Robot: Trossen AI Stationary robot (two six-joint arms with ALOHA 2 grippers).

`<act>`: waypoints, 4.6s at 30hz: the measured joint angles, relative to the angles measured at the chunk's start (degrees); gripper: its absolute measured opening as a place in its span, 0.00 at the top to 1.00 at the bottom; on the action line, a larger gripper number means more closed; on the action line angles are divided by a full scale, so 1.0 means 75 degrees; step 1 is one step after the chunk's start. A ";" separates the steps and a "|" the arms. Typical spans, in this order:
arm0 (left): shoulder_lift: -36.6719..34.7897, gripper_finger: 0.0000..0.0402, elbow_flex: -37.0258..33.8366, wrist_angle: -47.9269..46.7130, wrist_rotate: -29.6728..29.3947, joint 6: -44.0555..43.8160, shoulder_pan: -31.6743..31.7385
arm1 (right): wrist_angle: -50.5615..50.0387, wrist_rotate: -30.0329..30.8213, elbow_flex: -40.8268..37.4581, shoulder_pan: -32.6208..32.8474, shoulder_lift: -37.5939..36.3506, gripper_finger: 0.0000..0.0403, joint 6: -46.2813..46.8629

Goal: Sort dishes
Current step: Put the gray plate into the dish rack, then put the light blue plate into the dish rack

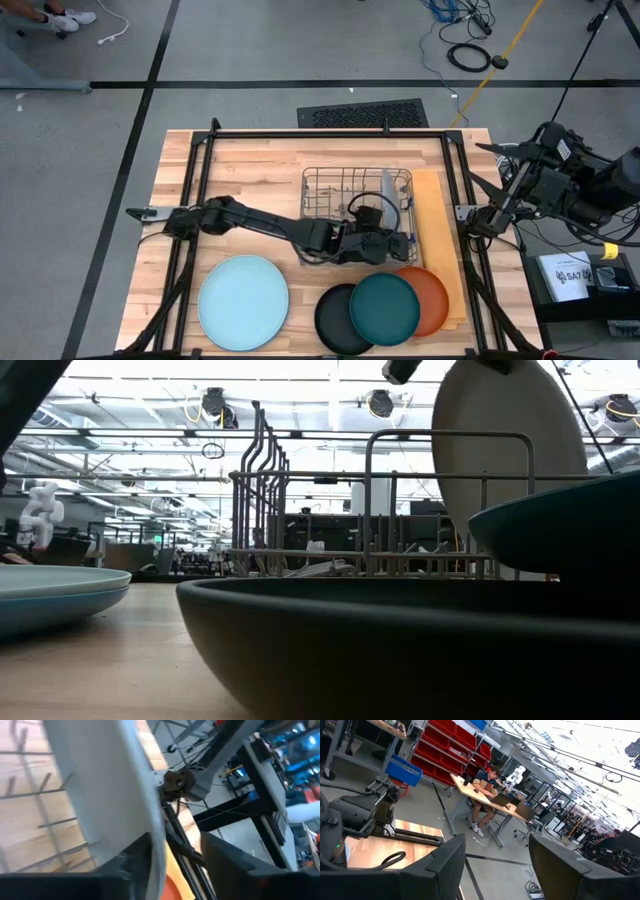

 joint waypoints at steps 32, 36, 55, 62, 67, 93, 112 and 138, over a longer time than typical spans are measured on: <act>0.0009 0.44 0.0040 0.2639 0.2456 0.4808 0.0561 | 0.0000 -0.0001 0.0000 0.0000 0.0010 0.48 0.0129; -0.0081 0.44 0.0171 0.2626 0.2628 0.5230 0.0547 | 0.0000 0.0020 0.0000 0.0000 0.0010 0.48 0.0129; -0.1663 0.44 0.0283 -0.0687 0.1405 0.9285 -0.0534 | -0.0552 0.0040 -0.0009 0.0006 0.0008 0.48 0.0333; -0.1466 0.44 0.0245 -0.4441 0.1160 0.7830 -0.1467 | -0.0958 0.0038 -0.0009 0.0003 0.0008 0.48 0.0673; -0.1425 0.44 0.0239 -0.6399 0.1464 0.5715 -0.2156 | -0.1662 0.0029 -0.0009 0.0003 0.0008 0.48 0.1419; -0.2522 0.78 -0.1122 -0.8054 -0.0959 0.3460 -0.4907 | -0.3190 -0.4707 -0.0012 -0.1504 0.2936 0.48 0.5346; -0.6851 1.00 -0.7349 -0.7621 -0.4578 -0.2699 -0.5978 | -0.0713 -0.6300 -0.0012 -0.1888 0.4849 0.48 0.4924; -0.6488 0.45 -0.8145 -0.5603 0.1964 0.6484 -0.1284 | -0.0881 -0.6299 -0.0009 -0.2932 0.4717 0.48 0.3638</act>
